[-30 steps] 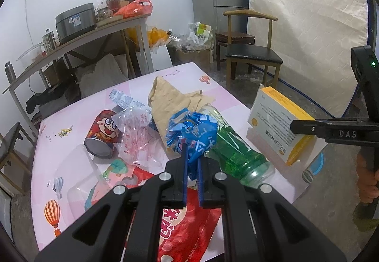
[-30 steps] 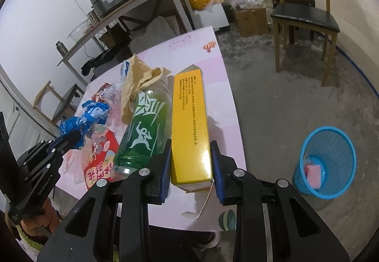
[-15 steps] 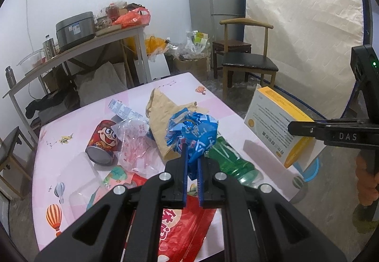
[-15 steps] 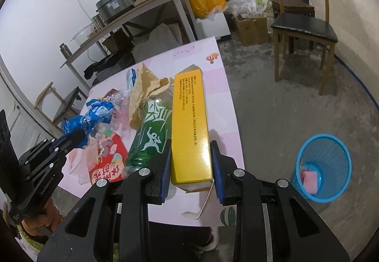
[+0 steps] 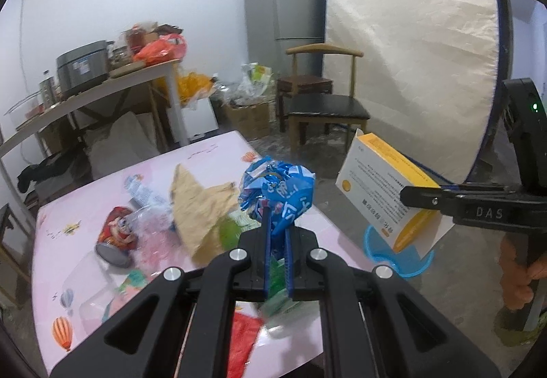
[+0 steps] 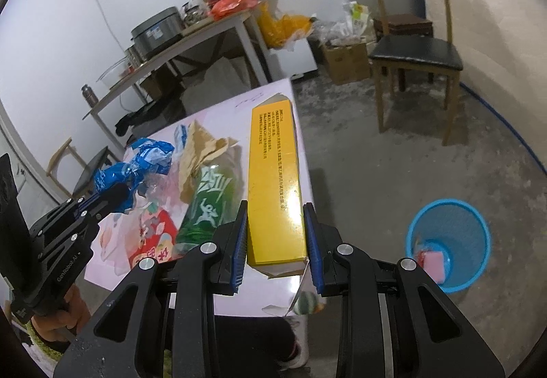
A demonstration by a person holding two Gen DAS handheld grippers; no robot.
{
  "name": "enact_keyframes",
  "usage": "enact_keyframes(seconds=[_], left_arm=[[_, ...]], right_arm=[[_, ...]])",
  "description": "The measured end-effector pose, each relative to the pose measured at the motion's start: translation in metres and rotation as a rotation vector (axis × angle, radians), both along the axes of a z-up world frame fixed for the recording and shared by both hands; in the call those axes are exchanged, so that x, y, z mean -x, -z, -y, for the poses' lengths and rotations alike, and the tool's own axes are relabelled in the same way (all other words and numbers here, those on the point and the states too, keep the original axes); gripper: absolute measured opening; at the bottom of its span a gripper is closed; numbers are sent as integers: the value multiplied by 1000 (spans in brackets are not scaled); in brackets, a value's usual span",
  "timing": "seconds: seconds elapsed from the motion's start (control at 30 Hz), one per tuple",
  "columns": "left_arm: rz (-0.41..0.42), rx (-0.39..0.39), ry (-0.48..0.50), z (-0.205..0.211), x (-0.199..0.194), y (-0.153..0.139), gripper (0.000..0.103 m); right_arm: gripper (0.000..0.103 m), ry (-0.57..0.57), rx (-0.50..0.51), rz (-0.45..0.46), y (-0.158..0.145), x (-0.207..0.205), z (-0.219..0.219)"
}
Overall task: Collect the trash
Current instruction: 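Lift the yellow box and blue wrapper and carry them to the wastebasket, then open both tools over the wastebasket, dropping box and wrapper inside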
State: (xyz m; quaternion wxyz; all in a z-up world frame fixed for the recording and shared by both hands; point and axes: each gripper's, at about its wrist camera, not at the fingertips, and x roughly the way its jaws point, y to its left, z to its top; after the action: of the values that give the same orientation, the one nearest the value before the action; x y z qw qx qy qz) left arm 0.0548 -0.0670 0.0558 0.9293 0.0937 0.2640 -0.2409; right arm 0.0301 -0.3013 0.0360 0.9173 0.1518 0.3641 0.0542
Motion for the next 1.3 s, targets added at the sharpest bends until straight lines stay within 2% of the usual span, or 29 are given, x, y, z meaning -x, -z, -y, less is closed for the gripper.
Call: enact_keyframes(seconds=[0.2,0.33,0.43,0.53,0.67,0.73,0.87,0.97,1.07,1.1,1.2,1.3], left_arm=[[-34,23,115,37,-2,-8,6],[-137,72,233,77,-19,-11,6],[-265,101,322,117,-40,-4,6],[-404,86,374,161,-61,16,6],[-613,40,425,224,-89,64,6],[-699,5,416,254,-102,91,6],[-759,-35,399,303,-122,121,6],[-761,-23,404,332,-133,130,7],[-773,-13,386,349,-140,138,29],[-777,-3,375,348,-138,138,38],[-765,22,383,338,-134,131,45],[-715,25,387,317,-126,119,49]], right_arm=[[28,99,-21,23,-2,19,33],[29,203,-47,29,2,36,64],[29,292,-76,8,13,47,93],[29,373,-145,-40,40,55,127],[29,454,-236,-133,86,51,164],[29,478,-265,-177,107,43,178],[30,532,-275,-228,135,23,209],[38,595,-287,-232,154,9,238],[57,674,-295,-265,183,0,266],[57,697,-294,-288,191,0,270],[57,736,-324,-337,211,8,279],[57,733,-316,-337,213,19,277]])
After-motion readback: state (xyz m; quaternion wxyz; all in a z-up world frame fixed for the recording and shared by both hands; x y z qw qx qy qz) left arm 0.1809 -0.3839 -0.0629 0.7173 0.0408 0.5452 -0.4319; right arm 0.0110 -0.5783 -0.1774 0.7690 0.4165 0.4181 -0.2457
